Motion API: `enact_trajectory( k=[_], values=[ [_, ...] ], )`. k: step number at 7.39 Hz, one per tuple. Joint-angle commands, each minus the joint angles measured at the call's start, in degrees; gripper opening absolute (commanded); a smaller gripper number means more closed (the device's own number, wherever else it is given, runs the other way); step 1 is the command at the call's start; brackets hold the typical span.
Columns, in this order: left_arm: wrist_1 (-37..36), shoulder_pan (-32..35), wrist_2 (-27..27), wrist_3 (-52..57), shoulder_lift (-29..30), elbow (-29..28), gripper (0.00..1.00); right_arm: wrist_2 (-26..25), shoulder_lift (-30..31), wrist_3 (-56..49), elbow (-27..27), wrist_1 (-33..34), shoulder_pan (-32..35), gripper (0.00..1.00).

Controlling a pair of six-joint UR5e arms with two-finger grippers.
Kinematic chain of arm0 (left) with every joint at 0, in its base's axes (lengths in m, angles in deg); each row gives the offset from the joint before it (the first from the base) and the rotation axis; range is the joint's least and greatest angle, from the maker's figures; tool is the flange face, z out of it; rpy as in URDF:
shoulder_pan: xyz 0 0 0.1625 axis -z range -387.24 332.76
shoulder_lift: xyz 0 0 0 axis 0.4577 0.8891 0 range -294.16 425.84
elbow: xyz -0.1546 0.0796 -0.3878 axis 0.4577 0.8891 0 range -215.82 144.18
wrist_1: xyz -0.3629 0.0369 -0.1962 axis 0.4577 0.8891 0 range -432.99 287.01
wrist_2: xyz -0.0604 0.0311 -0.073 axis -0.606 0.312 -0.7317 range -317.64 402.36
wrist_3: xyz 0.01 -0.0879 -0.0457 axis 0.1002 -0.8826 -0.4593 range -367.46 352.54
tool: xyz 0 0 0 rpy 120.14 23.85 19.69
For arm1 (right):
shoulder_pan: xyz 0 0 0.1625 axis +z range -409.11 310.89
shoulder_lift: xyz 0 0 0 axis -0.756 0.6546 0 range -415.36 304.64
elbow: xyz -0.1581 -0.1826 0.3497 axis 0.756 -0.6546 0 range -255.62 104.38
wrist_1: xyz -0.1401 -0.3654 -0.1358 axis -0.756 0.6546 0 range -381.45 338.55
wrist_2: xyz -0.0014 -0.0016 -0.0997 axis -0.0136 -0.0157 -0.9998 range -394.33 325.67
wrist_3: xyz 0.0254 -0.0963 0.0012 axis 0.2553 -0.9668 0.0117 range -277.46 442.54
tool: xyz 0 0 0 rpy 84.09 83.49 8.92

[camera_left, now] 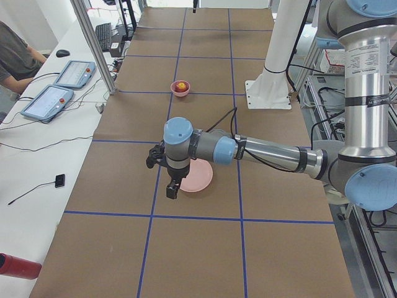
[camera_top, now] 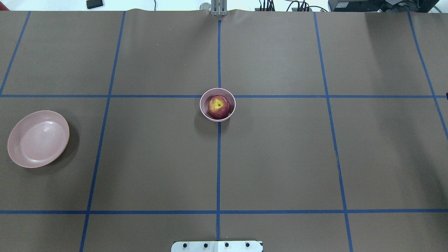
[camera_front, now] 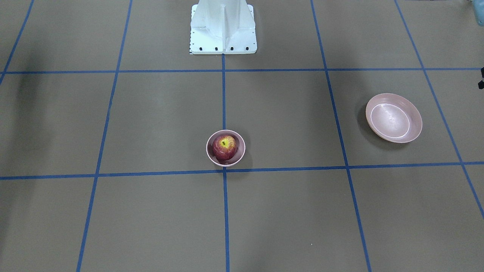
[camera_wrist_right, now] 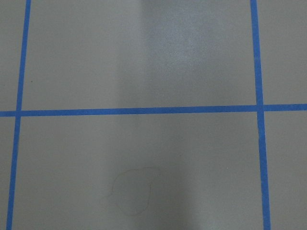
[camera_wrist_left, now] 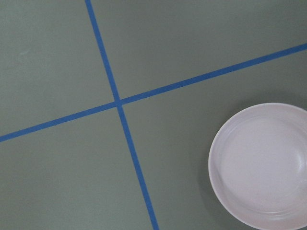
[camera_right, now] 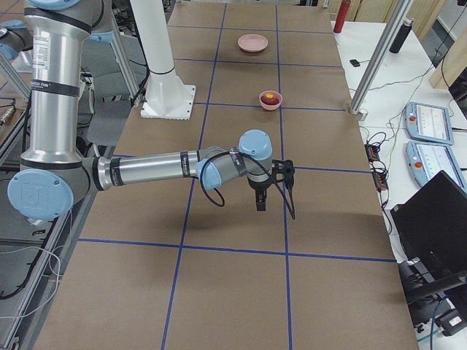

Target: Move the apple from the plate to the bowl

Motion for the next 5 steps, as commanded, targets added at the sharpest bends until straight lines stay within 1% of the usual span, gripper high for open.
enact_trajectory(
  k=[1,5],
  values=[
    [3.4,0.4,-0.2,0.7,-0.7,-1.7,0.98,0.2,-2.0,-0.1,0.4,3.8,-0.1,1.00],
    [3.0,0.4,-1.0,0.1,-0.5,-0.9,0.98,-0.3,-0.7,-0.9,0.1,3.6,-0.1,1.00]
  ],
)
